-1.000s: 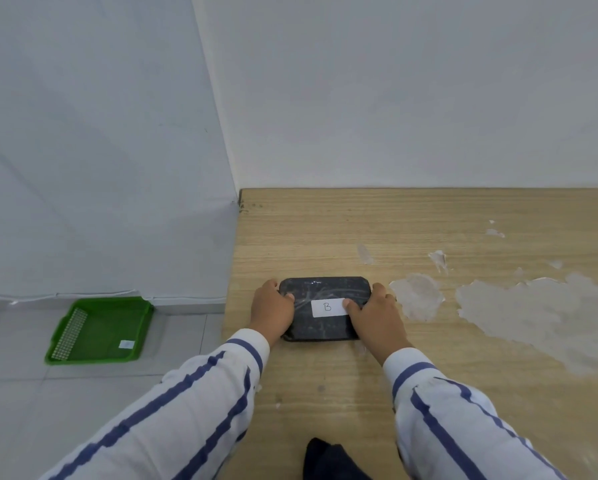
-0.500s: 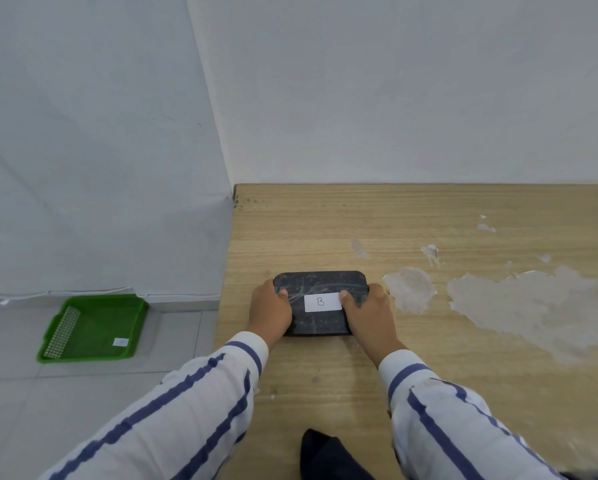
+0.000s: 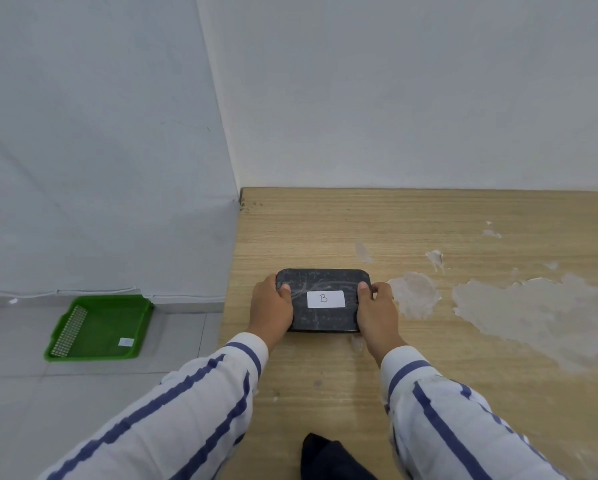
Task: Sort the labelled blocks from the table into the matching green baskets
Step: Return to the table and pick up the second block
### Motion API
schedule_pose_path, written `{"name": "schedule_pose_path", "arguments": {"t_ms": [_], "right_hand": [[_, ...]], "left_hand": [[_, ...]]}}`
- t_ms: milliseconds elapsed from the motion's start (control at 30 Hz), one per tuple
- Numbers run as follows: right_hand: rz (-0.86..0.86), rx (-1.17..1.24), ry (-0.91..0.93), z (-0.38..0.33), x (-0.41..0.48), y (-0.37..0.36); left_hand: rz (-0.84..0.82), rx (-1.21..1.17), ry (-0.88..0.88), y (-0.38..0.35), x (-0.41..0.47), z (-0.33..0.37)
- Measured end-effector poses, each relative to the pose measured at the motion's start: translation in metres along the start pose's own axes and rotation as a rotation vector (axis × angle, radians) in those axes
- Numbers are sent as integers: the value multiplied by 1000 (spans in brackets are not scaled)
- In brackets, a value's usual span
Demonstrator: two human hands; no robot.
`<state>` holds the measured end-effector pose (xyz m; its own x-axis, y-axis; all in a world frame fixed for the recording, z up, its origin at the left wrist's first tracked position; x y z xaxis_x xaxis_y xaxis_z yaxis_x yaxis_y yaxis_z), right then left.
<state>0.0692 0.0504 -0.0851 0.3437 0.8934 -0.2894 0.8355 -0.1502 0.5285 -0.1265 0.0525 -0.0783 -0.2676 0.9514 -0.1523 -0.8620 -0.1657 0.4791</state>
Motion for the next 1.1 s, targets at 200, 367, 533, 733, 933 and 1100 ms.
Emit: {"name": "schedule_pose_path", "arguments": {"t_ms": [200, 367, 533, 733, 933, 1100], "right_hand": [[19, 11, 22, -15, 5, 9], [13, 39, 30, -27, 7, 17], [16, 52, 35, -31, 5, 24], [-19, 35, 50, -35, -6, 16], [-20, 18, 96, -54, -24, -3], [-41, 11, 96, -70, -55, -36]], "left_hand": [[-14, 65, -72, 12, 13, 16], [16, 115, -144, 28, 23, 25], [-13, 210, -91, 35, 22, 16], [15, 245, -71, 47, 9, 7], [46, 227, -80, 78, 5, -5], [49, 197, -60, 118, -2, -26]]}}
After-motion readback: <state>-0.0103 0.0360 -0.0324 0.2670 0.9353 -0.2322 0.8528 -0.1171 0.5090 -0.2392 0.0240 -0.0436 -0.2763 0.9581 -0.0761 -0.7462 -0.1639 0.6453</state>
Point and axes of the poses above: each hand's wrist, its own x-axis towards the middle knuckle, its own y-axis out of the back of the hand, z = x × y, the point moved 3 cm from there along x, towards the middle knuckle, and after that the axes turned 7 degrees about -x, right-handed, at the moved point
